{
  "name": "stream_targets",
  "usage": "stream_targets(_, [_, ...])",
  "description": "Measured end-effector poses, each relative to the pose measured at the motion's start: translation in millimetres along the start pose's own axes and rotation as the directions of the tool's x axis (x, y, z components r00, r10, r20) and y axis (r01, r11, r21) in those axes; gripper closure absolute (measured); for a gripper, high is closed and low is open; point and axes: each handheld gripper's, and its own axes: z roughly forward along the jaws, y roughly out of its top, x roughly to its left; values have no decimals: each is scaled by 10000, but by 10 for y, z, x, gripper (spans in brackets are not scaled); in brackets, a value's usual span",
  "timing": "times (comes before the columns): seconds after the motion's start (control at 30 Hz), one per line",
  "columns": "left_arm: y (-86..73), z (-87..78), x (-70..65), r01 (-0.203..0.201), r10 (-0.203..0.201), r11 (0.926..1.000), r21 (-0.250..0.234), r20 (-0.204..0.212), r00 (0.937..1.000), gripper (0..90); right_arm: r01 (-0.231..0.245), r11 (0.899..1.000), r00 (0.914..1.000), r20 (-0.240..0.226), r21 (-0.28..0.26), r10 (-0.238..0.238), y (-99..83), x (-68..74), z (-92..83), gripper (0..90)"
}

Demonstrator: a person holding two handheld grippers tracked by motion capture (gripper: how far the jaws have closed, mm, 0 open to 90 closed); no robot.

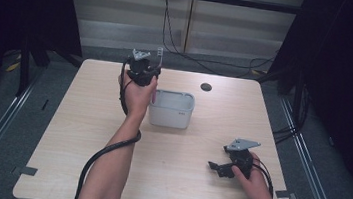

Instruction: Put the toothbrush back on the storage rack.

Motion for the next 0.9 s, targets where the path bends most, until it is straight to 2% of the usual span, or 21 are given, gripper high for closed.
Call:
stream_targets(0.1, [-22, -1, -4, 34, -35, 10000, -89, -47, 10000, 805, -15, 10000, 10000, -2, 5, 15, 0, 2, 0, 110])
stream_targets(0.23, [-61, -2, -11, -6, 6, 10000, 28, -31, 10000, 805, -22, 10000, 10000, -6, 13, 22, -1, 3, -1, 111])
stream_targets(0.4, [-110, -70, -38, -43, 43, 10000, 73, 6, 10000, 804, 10, 10000, 10000, -10, 11, -10, -2, 3, -2, 111])
stream_targets(0.9, [-146, -175, -77, -103, 102, 9999, 65, 50, 9999, 804, 2, 10000, 10000, 12, 28, -2, -10, 7, -13, 110])
